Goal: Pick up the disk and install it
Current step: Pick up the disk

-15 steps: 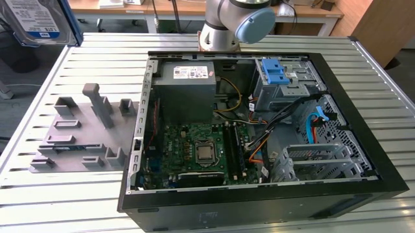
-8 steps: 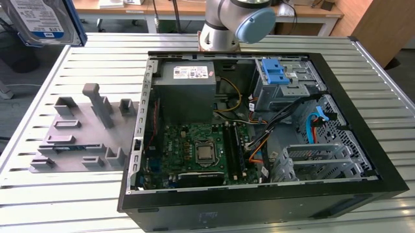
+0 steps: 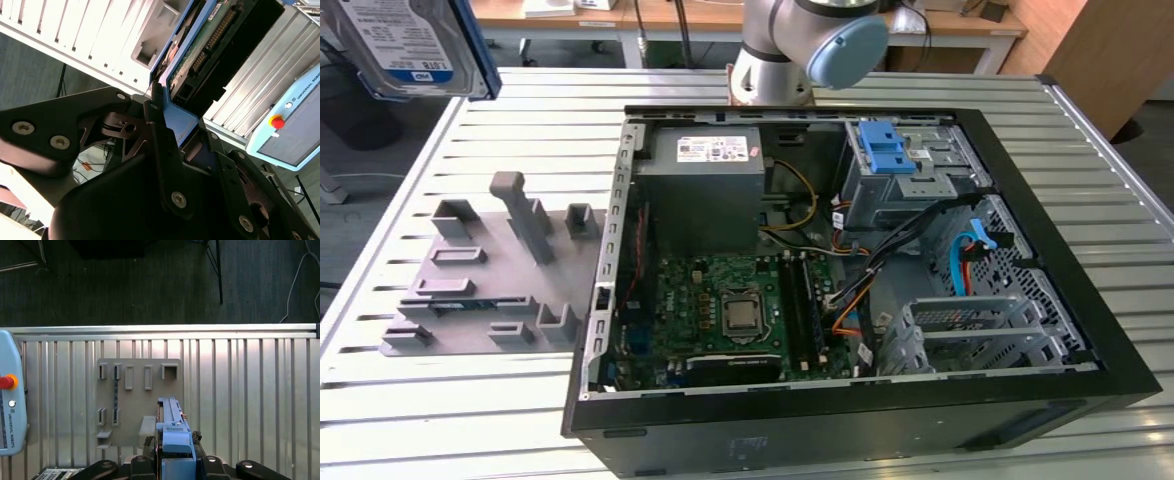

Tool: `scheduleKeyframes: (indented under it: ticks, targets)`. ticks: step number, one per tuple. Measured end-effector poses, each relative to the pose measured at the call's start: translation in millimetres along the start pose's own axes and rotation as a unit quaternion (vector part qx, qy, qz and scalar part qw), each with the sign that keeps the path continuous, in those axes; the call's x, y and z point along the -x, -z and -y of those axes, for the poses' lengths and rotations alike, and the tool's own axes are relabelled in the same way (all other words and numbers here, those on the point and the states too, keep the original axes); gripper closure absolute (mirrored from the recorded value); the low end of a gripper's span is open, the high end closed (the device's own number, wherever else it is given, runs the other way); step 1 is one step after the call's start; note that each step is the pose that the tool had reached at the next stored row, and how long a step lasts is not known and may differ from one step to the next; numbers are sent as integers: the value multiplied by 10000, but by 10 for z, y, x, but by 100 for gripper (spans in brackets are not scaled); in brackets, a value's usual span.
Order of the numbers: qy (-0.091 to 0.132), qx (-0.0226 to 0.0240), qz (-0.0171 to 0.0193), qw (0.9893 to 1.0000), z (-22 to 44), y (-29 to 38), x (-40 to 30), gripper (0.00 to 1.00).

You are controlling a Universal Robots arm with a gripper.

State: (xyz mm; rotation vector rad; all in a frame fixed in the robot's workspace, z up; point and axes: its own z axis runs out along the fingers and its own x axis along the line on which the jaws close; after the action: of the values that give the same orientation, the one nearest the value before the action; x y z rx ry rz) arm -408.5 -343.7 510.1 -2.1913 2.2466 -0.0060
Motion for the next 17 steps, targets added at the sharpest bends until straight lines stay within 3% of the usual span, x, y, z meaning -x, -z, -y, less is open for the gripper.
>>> scheduleKeyframes:
  ticks: [17]
  targets:
    - [0, 0, 0, 10000, 198, -1, 4, 64]
